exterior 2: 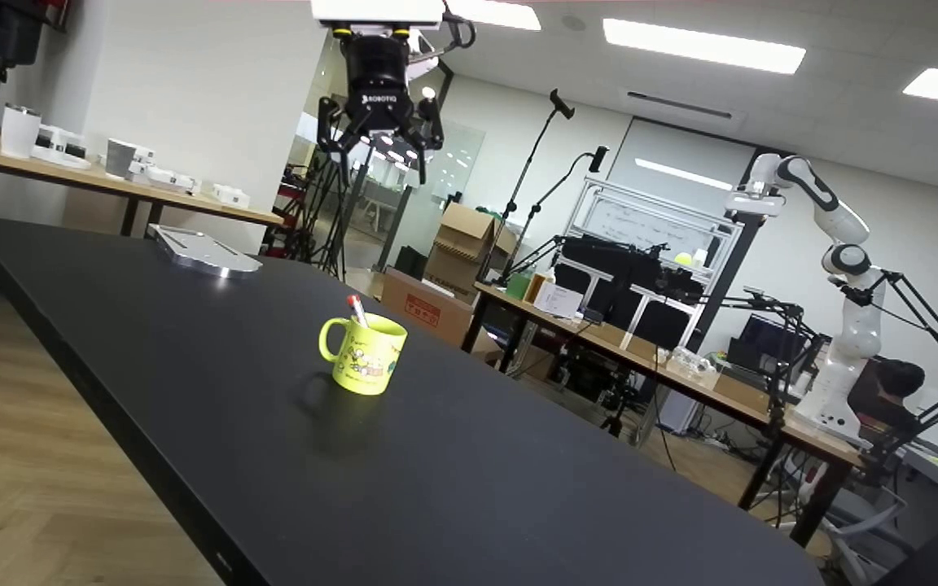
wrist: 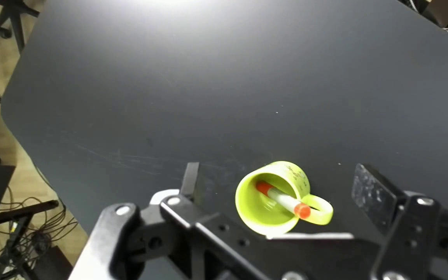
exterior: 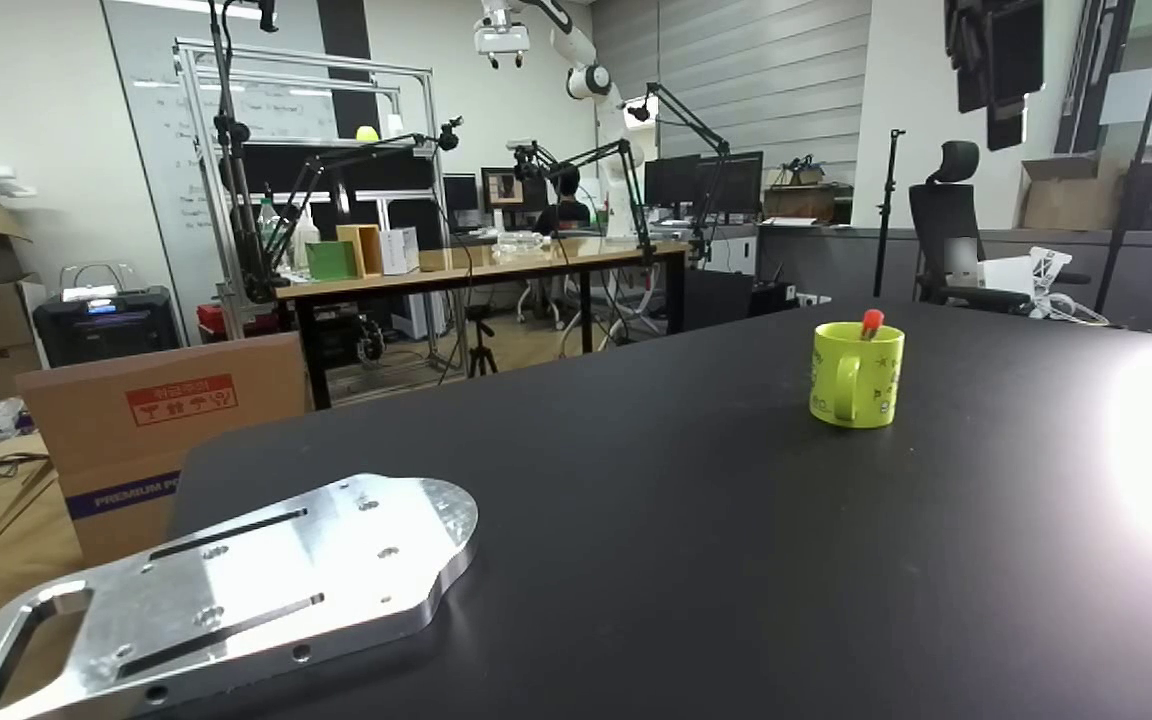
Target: Take the red marker out of the yellow mug
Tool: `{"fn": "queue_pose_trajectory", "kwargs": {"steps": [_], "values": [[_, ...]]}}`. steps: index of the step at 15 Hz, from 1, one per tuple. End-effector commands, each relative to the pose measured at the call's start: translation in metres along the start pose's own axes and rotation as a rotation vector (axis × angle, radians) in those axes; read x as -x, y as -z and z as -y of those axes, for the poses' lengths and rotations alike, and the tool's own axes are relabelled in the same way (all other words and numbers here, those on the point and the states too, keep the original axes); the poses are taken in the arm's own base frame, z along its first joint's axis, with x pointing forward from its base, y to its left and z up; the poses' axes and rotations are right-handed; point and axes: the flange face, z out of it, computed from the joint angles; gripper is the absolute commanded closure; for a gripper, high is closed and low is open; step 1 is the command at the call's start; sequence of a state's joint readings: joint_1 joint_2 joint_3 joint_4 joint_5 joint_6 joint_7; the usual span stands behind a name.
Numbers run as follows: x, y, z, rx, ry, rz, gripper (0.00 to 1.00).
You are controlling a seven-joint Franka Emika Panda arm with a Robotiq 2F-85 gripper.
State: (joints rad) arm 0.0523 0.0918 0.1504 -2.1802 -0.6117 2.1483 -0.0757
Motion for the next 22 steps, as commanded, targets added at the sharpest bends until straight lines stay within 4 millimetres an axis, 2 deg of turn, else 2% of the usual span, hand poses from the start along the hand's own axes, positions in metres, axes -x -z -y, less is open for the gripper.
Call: {"fn": "queue_pose_trajectory", "kwargs": {"steps": [1, 4, 7, 8, 9, 11, 15, 22], "values": [[-0.032, -0.008, 0.025, -0.049, -0.035, 0.026, 0.0], [-0.044, -0.026, 0.041, -0.063, -0.048, -0.005, 0.0], [-0.054, -0.047, 0.043, -0.077, -0.054, -0.017, 0.0], [-0.054, -0.053, 0.039, -0.105, -0.087, 0.039, 0.0], [-0.045, -0.048, 0.047, -0.091, -0.032, 0.002, 0.0], [-0.048, -0.058, 0.043, -0.107, -0.048, 0.023, 0.0], [-0.05, -0.059, 0.04, -0.108, -0.054, 0.029, 0.0], [-0.072, -0.09, 0.052, 0.026, -0.021, 0.026, 0.0]]}}
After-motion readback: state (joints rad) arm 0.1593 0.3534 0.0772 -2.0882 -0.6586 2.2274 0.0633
